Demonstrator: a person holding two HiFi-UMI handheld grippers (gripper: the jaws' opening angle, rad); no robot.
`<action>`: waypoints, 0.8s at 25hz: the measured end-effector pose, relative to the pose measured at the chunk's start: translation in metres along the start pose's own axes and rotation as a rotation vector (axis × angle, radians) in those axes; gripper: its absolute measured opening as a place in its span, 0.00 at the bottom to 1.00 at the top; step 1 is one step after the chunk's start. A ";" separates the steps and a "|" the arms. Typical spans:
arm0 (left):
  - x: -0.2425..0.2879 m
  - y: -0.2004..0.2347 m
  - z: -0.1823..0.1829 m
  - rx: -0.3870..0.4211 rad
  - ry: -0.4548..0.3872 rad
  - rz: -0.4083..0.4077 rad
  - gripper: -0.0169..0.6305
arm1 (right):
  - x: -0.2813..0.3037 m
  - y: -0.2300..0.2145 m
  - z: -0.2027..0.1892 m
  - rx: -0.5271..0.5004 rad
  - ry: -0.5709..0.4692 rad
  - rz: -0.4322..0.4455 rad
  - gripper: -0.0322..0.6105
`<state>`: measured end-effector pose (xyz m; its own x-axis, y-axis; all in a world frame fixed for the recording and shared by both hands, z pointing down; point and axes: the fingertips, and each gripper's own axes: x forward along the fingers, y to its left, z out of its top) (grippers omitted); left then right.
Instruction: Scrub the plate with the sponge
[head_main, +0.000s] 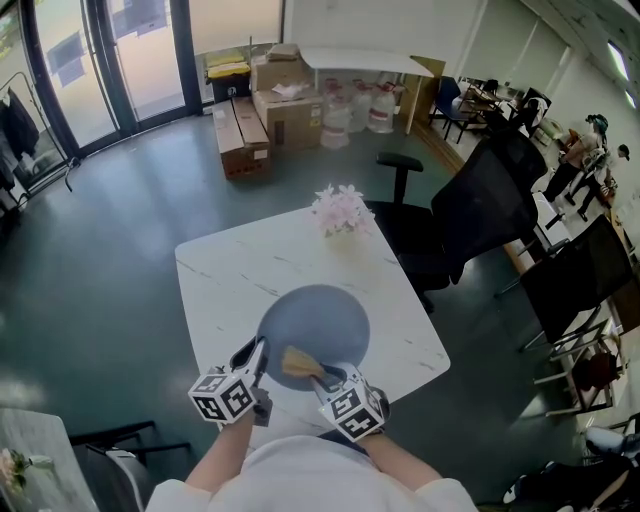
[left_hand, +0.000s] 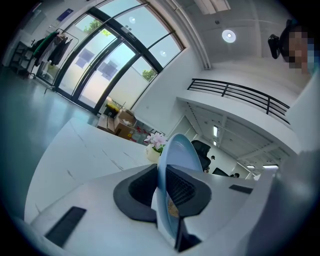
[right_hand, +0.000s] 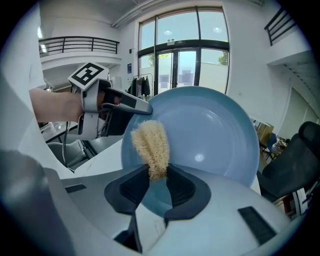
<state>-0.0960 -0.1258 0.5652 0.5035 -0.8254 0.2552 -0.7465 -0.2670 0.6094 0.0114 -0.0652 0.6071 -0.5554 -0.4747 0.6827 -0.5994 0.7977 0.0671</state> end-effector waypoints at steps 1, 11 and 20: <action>0.000 -0.002 -0.002 0.003 0.005 -0.005 0.10 | 0.001 -0.002 0.006 -0.017 -0.005 0.001 0.23; 0.002 -0.012 -0.022 0.020 0.051 -0.026 0.10 | -0.012 -0.070 0.039 -0.048 -0.048 -0.130 0.23; 0.003 -0.006 -0.021 0.006 0.056 -0.017 0.10 | -0.037 -0.118 0.004 0.039 0.040 -0.282 0.23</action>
<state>-0.0803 -0.1163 0.5781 0.5390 -0.7921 0.2865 -0.7403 -0.2833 0.6097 0.1008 -0.1433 0.5710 -0.3412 -0.6602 0.6691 -0.7488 0.6212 0.2311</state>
